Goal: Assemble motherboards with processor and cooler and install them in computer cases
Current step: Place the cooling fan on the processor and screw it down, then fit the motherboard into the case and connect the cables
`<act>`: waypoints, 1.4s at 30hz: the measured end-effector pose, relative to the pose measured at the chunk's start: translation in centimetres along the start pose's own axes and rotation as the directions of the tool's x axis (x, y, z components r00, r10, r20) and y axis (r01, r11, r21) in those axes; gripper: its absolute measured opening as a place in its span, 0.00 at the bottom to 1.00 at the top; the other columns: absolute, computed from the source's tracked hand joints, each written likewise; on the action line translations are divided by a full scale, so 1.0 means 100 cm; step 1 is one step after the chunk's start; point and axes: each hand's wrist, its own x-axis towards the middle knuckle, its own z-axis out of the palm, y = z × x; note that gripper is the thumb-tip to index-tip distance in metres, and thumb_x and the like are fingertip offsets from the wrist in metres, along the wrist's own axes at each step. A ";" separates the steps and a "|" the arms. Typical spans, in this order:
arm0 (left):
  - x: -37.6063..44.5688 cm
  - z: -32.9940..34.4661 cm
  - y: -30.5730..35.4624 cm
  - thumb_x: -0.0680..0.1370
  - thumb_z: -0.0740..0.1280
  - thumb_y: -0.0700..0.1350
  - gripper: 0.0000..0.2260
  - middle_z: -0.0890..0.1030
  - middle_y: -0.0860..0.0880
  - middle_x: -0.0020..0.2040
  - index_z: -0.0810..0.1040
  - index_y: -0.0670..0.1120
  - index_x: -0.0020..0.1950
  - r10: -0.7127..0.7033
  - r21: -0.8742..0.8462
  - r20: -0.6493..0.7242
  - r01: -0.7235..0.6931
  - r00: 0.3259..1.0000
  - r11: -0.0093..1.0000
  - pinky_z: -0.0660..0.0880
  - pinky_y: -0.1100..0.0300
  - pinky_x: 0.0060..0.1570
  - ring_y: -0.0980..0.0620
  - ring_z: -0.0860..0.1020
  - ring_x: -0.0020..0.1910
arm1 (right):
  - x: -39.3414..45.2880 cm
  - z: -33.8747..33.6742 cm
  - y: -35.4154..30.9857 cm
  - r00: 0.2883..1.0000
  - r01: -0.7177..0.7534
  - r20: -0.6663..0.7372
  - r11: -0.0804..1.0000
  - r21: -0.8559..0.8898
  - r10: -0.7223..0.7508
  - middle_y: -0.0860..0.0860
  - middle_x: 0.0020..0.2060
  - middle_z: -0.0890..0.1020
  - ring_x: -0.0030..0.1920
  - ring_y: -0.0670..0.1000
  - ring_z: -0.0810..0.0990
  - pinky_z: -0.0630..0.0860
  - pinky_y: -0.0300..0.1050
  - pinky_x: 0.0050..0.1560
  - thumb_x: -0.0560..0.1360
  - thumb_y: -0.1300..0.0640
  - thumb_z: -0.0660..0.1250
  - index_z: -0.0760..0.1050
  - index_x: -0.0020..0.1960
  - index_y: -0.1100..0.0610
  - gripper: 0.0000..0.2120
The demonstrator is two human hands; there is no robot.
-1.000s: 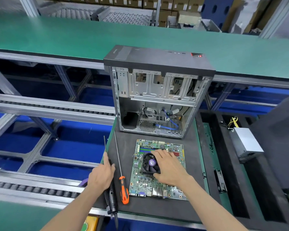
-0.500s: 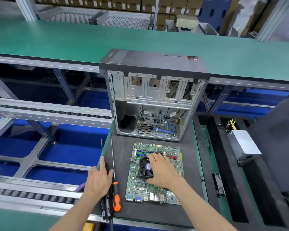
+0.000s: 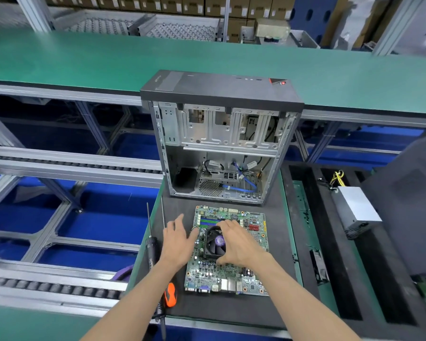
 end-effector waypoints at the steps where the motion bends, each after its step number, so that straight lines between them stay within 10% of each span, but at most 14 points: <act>1: 0.003 0.002 0.006 0.81 0.64 0.57 0.33 0.66 0.41 0.74 0.55 0.45 0.81 -0.058 -0.126 0.040 0.063 0.998 0.990 0.64 0.48 0.70 0.42 0.66 0.72 | -0.002 -0.002 0.001 1.000 0.002 -0.005 1.000 0.004 -0.002 0.53 0.64 0.73 0.62 0.54 0.69 0.72 0.50 0.62 0.64 0.45 0.81 0.64 0.71 0.59 0.44; 10: 0.004 0.021 0.024 0.52 0.86 0.60 0.52 0.81 0.49 0.61 0.66 0.53 0.71 -0.095 -0.662 0.386 0.347 0.918 0.664 0.76 0.48 0.63 0.51 0.81 0.58 | -0.025 -0.025 0.016 0.996 0.055 -0.072 0.998 0.040 -0.052 0.51 0.64 0.73 0.62 0.52 0.69 0.73 0.50 0.60 0.63 0.45 0.81 0.65 0.72 0.56 0.44; 19: -0.002 0.031 0.047 0.53 0.85 0.51 0.44 0.85 0.53 0.55 0.71 0.61 0.66 -0.044 -0.769 0.314 0.282 0.948 0.574 0.80 0.49 0.53 0.50 0.84 0.53 | -0.051 -0.045 0.041 0.987 0.066 -0.156 0.976 0.208 -0.033 0.46 0.75 0.62 0.73 0.48 0.59 0.61 0.49 0.74 0.63 0.36 0.79 0.55 0.80 0.50 0.55; 22: -0.002 0.023 0.051 0.53 0.84 0.51 0.42 0.86 0.54 0.53 0.72 0.64 0.64 -0.021 -0.759 0.321 0.270 0.947 0.592 0.78 0.56 0.48 0.53 0.85 0.50 | -0.070 -0.045 0.072 0.882 -0.069 -0.361 0.840 0.539 0.304 0.39 0.72 0.57 0.71 0.40 0.53 0.57 0.48 0.72 0.66 0.33 0.76 0.54 0.79 0.46 0.51; 25: -0.004 0.017 0.053 0.53 0.83 0.51 0.44 0.85 0.52 0.55 0.71 0.63 0.67 -0.023 -0.750 0.305 0.256 0.952 0.609 0.78 0.52 0.51 0.49 0.84 0.53 | -0.086 -0.040 0.106 0.748 -0.220 -0.212 0.535 0.816 0.629 0.49 0.77 0.60 0.77 0.52 0.58 0.61 0.57 0.75 0.64 0.31 0.74 0.51 0.81 0.51 0.56; 31: -0.012 0.016 0.060 0.55 0.83 0.50 0.42 0.84 0.47 0.58 0.73 0.61 0.67 0.006 -0.780 0.290 0.233 0.957 0.580 0.76 0.46 0.60 0.45 0.82 0.56 | -0.102 -0.018 0.114 0.830 -0.277 0.249 -0.018 0.961 0.498 0.50 0.67 0.75 0.61 0.51 0.73 0.65 0.55 0.67 0.53 0.38 0.83 0.74 0.66 0.54 0.47; 35: -0.016 0.013 0.069 0.55 0.82 0.52 0.38 0.85 0.50 0.56 0.74 0.64 0.64 0.004 -0.776 0.276 0.221 0.961 0.591 0.76 0.52 0.53 0.49 0.83 0.54 | -0.101 -0.005 0.105 0.833 -0.335 0.321 -0.050 0.941 0.450 0.52 0.75 0.65 0.73 0.56 0.65 0.66 0.57 0.60 0.51 0.41 0.84 0.59 0.77 0.53 0.61; 42: -0.010 -0.007 0.058 0.52 0.85 0.59 0.47 0.84 0.51 0.58 0.70 0.62 0.68 0.024 -0.727 0.337 0.243 0.941 0.642 0.74 0.51 0.56 0.50 0.83 0.56 | -0.091 -0.007 0.092 0.851 -0.308 0.284 -0.018 0.951 0.442 0.55 0.71 0.72 0.69 0.56 0.71 0.69 0.55 0.58 0.48 0.42 0.86 0.63 0.75 0.56 0.61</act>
